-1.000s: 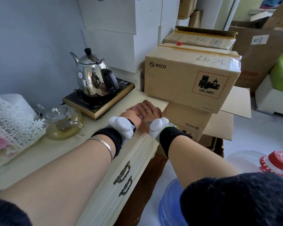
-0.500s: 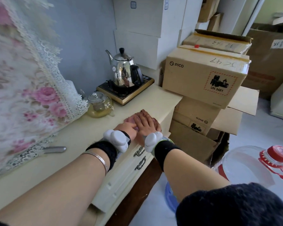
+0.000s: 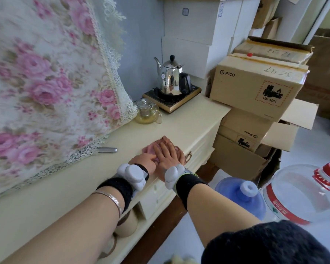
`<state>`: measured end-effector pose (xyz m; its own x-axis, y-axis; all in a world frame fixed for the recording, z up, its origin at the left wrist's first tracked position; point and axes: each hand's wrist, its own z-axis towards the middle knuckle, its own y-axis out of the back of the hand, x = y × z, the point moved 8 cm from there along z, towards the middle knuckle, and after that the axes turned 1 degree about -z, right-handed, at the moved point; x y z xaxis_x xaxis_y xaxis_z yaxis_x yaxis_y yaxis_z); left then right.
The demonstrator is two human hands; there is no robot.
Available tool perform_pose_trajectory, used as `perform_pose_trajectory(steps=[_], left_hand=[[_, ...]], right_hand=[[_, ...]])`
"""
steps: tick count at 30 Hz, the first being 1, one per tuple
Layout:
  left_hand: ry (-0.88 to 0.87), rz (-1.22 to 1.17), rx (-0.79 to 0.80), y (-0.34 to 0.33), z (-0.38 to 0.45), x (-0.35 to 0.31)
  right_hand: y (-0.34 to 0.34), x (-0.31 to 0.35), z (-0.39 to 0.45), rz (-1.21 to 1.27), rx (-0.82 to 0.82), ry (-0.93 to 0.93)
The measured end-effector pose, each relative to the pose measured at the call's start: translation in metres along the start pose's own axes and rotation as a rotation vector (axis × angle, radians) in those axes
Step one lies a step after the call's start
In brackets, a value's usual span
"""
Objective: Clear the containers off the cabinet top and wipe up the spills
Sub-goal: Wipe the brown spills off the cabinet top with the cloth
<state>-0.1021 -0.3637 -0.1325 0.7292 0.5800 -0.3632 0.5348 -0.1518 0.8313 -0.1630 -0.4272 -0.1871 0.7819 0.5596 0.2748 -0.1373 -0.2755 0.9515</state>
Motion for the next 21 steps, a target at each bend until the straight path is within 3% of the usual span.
perform_pose_trajectory(steps=[21], left_hand=[[0.218,-0.002,-0.019,0.000,-0.150,0.161]], right_hand=[[-0.075,0.171,-0.106,-0.013,0.097,0.254]])
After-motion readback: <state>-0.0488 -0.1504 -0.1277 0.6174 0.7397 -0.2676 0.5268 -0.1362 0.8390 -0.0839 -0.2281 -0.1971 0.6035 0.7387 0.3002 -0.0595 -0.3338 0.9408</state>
